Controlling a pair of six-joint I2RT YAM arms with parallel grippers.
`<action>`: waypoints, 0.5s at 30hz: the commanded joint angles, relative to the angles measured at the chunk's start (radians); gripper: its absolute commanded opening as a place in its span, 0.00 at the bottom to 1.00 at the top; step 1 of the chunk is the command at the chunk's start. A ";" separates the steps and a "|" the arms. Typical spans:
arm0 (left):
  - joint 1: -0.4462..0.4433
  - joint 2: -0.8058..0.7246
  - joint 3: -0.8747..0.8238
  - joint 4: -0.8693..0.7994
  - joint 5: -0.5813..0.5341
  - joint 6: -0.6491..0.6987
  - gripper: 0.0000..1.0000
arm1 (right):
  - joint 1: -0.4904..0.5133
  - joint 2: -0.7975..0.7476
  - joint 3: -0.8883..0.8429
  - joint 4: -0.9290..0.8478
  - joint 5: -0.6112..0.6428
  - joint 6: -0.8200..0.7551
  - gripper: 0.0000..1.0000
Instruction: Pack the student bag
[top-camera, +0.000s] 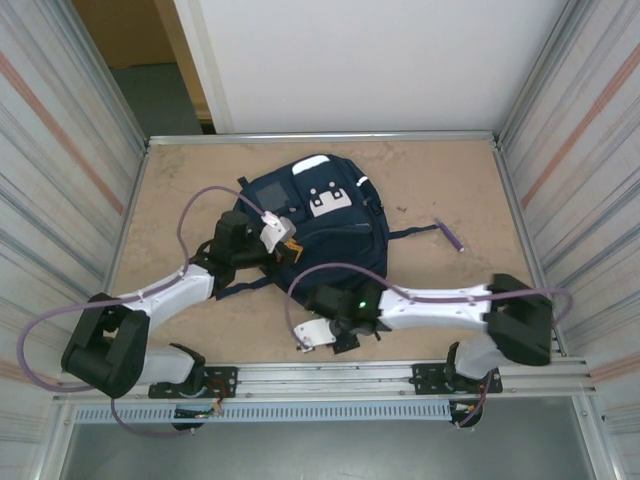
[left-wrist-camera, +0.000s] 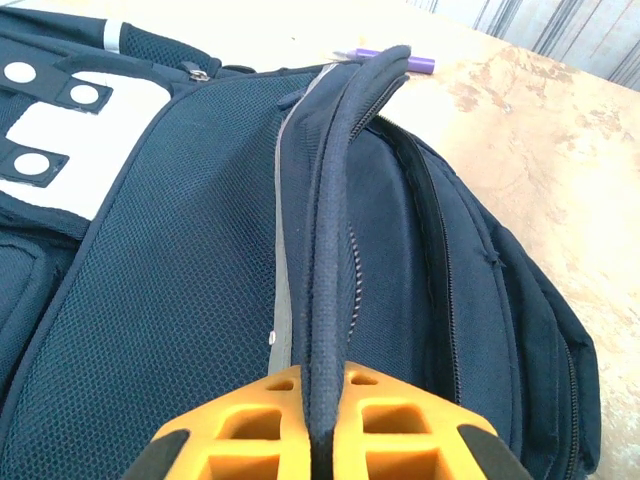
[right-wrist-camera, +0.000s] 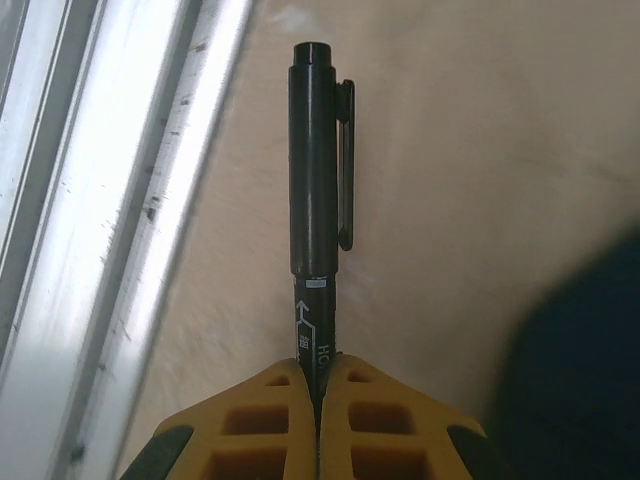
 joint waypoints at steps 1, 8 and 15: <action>0.006 -0.040 0.060 -0.082 0.064 0.001 0.00 | -0.057 -0.163 0.026 -0.064 0.095 -0.035 0.00; 0.011 -0.040 0.097 -0.106 0.126 -0.021 0.00 | -0.305 -0.188 0.099 0.004 0.028 -0.262 0.00; 0.012 -0.038 0.114 -0.113 0.176 -0.048 0.00 | -0.441 0.019 0.147 0.199 0.015 -0.385 0.04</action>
